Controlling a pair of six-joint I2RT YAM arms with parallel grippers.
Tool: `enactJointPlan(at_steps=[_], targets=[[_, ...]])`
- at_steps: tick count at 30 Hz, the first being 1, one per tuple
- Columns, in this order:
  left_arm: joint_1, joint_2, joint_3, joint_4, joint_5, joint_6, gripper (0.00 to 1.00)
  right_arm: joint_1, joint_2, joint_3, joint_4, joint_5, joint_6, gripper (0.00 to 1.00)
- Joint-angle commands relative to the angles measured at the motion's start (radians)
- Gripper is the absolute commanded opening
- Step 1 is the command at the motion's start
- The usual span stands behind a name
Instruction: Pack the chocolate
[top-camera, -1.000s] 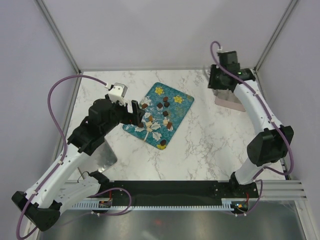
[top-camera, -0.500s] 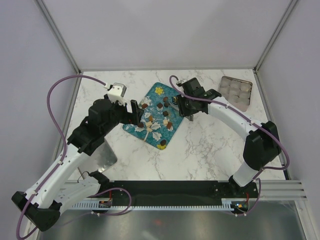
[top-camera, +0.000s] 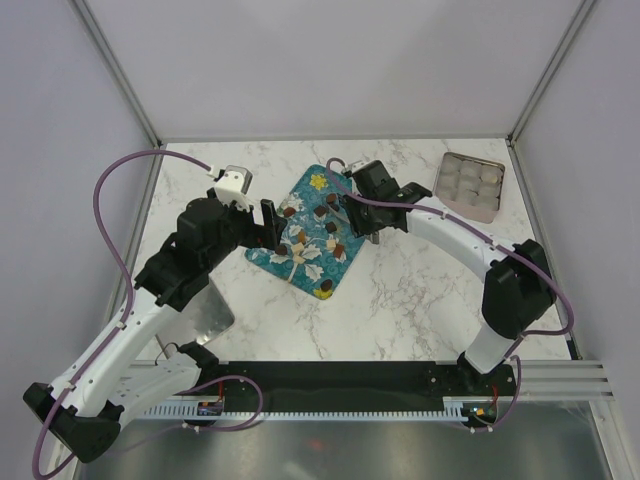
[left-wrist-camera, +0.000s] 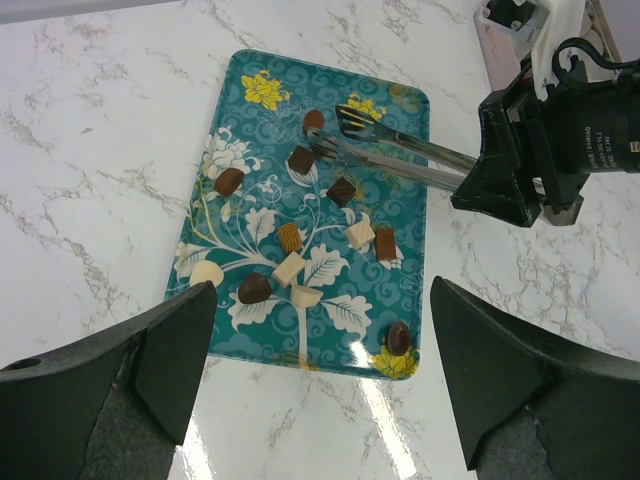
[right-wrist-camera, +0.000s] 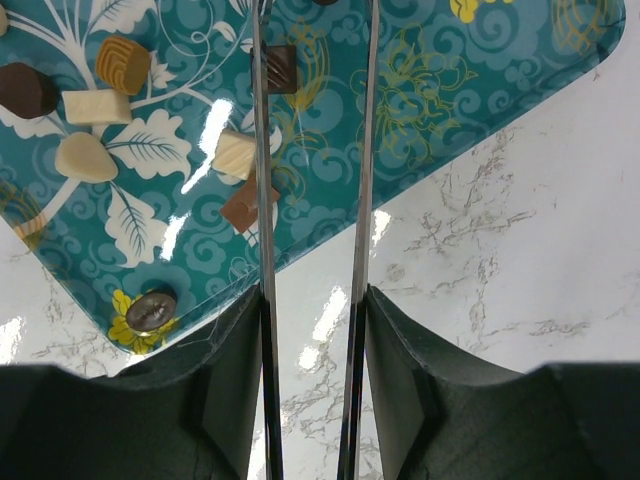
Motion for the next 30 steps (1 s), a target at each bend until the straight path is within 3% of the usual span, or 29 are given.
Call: enactJointPlan(at_steps=[1,30], targets=[[0.004,-0.009,0.011,0.012,-0.012,0.019,0.95,0.005,0.016,0.013,0.042,0.046,-0.016,0.50],[0.004,-0.006,0.012,0.012,-0.015,0.023,0.95,0.015,0.077,0.009,0.052,0.037,0.002,0.45]])
